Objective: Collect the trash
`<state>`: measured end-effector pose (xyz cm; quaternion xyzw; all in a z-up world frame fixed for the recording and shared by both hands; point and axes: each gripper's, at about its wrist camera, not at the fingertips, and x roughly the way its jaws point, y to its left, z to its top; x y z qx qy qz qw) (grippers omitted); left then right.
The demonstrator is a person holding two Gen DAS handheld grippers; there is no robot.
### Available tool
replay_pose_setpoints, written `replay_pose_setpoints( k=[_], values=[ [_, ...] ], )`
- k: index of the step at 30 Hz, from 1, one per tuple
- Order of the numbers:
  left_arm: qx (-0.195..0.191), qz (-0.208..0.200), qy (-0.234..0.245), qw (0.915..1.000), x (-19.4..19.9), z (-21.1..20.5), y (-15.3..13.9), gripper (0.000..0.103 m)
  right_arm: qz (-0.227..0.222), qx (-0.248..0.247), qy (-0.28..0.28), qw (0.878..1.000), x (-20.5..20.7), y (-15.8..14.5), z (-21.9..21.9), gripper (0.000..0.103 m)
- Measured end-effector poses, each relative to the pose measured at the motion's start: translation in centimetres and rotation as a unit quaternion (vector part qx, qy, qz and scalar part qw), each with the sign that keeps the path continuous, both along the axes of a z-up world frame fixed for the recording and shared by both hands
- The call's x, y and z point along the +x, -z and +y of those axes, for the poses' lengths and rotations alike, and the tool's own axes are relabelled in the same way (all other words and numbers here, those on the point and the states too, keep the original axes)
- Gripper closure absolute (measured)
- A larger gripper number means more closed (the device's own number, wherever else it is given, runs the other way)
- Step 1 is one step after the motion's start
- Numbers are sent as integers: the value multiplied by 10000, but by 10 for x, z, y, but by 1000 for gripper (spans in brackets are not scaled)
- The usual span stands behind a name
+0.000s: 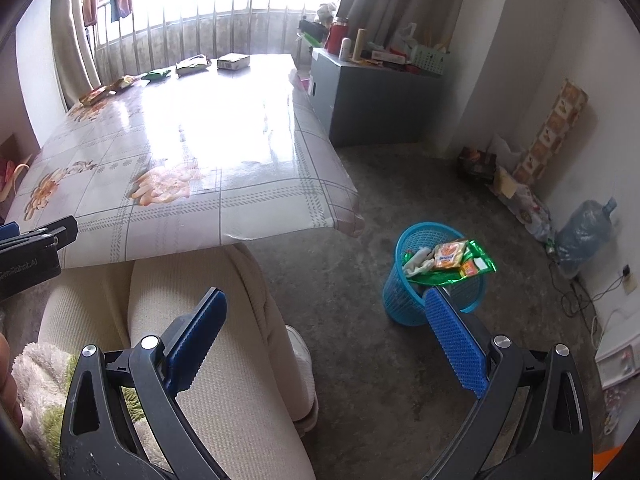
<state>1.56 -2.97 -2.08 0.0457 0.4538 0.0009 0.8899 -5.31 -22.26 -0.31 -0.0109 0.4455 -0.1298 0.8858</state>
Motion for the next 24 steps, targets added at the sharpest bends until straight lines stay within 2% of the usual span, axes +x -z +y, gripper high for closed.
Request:
replay_pose_setpoints(
  k=[24],
  values=[
    [15, -55, -62, 10000, -1, 3, -3, 6, -65, -79, -112, 9999, 1, -5, 3, 8]
  ],
)
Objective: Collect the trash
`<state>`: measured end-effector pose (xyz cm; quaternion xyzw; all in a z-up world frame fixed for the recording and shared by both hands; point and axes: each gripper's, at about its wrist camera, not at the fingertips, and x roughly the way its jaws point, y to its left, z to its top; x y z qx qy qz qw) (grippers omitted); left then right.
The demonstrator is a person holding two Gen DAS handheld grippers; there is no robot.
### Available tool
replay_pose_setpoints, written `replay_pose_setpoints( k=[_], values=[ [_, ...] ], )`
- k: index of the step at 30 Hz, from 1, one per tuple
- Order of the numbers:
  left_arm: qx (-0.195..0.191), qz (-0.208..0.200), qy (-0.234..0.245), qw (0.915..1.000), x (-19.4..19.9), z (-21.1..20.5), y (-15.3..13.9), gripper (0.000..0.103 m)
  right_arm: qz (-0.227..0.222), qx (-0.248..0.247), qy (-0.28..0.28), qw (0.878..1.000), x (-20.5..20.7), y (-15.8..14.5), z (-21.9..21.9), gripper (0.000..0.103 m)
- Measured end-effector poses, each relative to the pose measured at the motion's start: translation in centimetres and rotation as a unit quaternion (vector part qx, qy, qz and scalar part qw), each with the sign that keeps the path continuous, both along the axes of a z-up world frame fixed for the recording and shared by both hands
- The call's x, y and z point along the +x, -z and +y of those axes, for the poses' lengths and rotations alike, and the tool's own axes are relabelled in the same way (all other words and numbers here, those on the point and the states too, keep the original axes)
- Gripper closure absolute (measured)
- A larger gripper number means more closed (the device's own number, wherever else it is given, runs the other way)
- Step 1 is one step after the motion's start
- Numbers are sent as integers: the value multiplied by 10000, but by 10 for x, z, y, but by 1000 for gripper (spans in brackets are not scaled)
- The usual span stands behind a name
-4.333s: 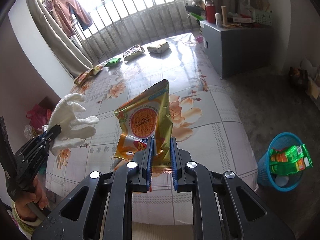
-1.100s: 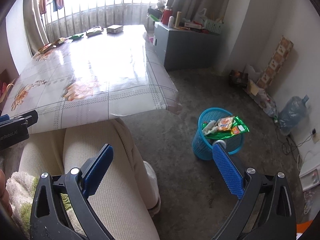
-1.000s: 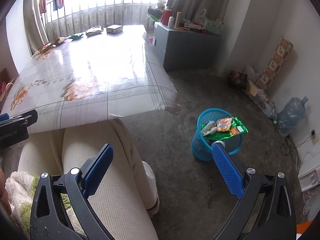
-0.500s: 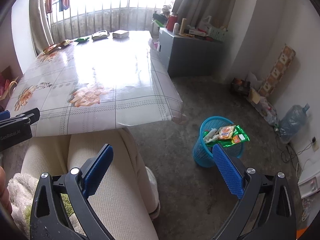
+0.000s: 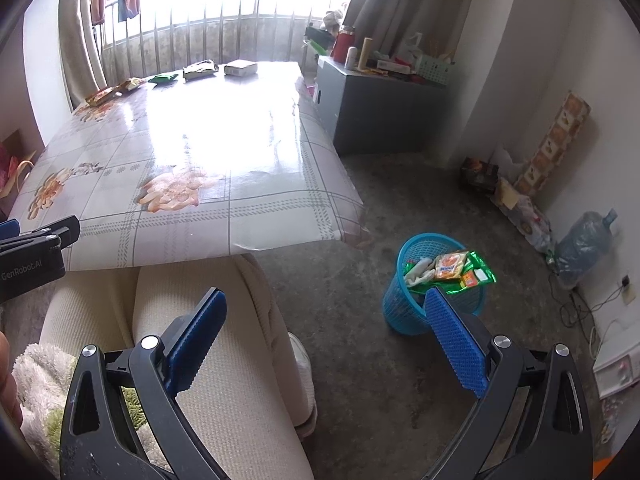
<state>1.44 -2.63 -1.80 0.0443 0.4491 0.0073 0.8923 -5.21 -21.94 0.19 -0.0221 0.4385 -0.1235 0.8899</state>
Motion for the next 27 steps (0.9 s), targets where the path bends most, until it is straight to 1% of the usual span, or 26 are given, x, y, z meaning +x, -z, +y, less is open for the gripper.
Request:
replay_pose_setpoints(
  k=[5, 18, 27],
  values=[
    [-32, -4, 32, 10000, -1, -2, 0, 6, 0, -36, 40, 10000, 0, -2, -2, 8],
    [-87, 40, 137, 9999, -3, -11, -2, 6, -43, -96, 349, 9993, -5, -6, -20, 8],
    [-83, -7, 221, 9997, -5, -20, -5, 6, -72, -98, 495, 9987, -10, -7, -30, 8]
  ],
)
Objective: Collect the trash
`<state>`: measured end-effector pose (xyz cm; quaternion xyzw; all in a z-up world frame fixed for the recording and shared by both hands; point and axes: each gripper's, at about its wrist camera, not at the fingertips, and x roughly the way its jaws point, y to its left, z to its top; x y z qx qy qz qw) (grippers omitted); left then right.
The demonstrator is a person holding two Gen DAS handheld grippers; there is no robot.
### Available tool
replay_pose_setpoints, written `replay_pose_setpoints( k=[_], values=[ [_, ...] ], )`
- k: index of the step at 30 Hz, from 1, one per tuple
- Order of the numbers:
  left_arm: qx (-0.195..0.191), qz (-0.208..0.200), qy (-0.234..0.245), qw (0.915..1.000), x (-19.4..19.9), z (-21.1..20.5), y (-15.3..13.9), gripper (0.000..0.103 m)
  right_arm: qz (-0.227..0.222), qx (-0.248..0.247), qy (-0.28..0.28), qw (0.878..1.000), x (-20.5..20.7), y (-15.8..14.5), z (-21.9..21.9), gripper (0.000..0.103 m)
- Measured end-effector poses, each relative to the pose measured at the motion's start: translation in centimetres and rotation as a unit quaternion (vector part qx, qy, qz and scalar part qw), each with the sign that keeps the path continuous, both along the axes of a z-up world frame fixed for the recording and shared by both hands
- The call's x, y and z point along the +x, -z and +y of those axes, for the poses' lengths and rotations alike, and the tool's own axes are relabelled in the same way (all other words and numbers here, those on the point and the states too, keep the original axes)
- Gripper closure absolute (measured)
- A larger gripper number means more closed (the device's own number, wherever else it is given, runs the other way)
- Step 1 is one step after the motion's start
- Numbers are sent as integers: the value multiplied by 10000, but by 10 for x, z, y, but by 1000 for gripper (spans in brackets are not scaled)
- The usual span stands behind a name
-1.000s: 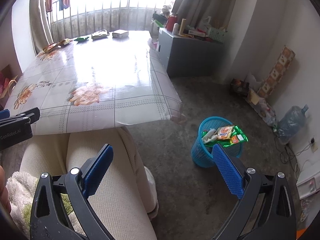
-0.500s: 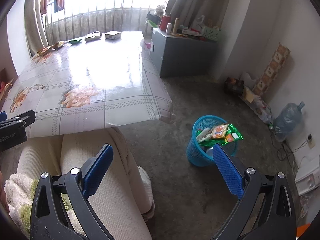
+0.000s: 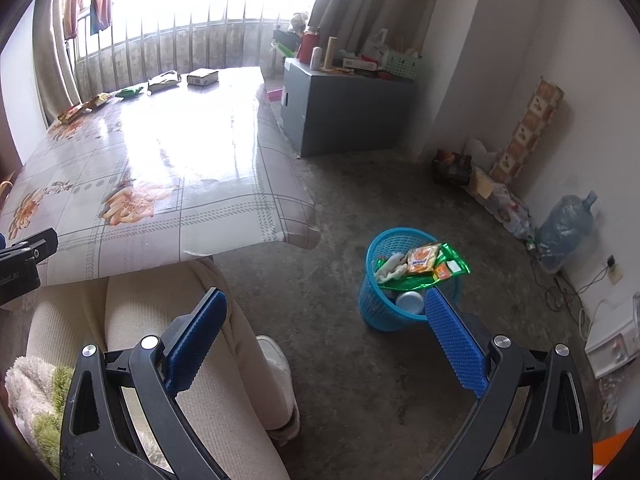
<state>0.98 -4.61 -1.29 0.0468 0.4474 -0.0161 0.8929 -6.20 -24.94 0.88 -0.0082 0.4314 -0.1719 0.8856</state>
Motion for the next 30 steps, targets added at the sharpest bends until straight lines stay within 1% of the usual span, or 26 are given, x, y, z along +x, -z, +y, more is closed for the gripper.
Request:
replay_pose_setpoints(
  k=[13, 30],
  values=[
    [12, -14, 60, 10000, -2, -6, -1, 6, -35, 26, 65, 10000, -3, -1, -8, 8],
    [8, -29, 73, 10000, -1, -7, -4, 6, -53, 23, 29, 10000, -1, -3, -5, 8]
  ],
)
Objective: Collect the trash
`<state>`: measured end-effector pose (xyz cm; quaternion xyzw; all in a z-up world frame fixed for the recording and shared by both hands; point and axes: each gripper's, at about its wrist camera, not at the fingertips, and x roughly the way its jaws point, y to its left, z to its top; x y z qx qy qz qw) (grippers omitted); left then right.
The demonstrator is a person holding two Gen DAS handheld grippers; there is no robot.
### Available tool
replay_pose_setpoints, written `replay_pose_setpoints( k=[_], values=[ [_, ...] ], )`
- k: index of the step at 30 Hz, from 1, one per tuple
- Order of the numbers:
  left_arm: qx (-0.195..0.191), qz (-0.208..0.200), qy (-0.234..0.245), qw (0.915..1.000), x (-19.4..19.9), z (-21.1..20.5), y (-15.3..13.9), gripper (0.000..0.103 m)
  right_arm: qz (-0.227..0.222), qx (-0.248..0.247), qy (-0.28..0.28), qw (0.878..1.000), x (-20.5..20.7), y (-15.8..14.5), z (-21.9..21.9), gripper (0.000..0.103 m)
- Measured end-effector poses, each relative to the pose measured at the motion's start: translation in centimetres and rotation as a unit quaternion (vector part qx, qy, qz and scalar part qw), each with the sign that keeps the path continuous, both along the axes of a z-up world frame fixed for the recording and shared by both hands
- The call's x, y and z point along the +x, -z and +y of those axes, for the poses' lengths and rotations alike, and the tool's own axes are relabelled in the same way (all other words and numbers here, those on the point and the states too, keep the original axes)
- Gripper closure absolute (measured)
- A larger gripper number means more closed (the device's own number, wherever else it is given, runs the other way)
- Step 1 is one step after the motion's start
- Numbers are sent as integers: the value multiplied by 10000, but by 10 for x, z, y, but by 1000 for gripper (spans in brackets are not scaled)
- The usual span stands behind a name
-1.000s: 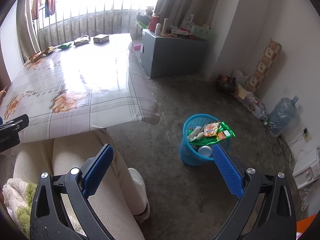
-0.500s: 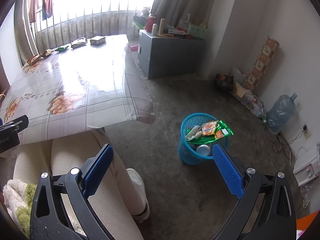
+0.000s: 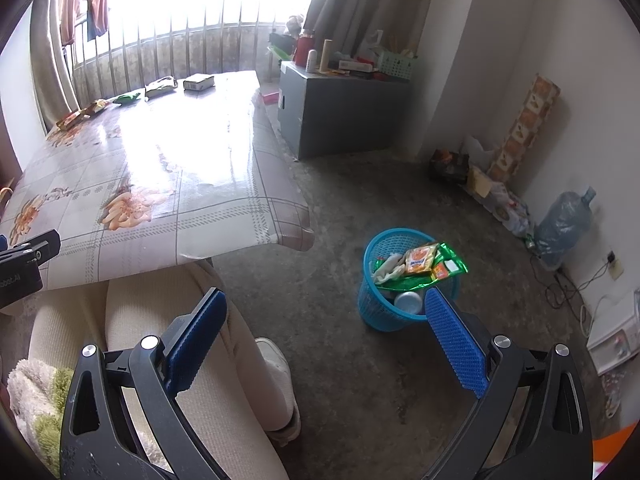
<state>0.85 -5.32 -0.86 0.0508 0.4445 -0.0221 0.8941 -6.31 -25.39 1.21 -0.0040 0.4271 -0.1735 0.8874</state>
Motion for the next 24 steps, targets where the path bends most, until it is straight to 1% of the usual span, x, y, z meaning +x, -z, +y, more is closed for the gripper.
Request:
replay_pose_setpoints(
  k=[24],
  values=[
    [-2, 7, 4, 10000, 0, 1, 0, 6, -2, 11, 8, 10000, 1, 0, 3, 8]
  ],
)
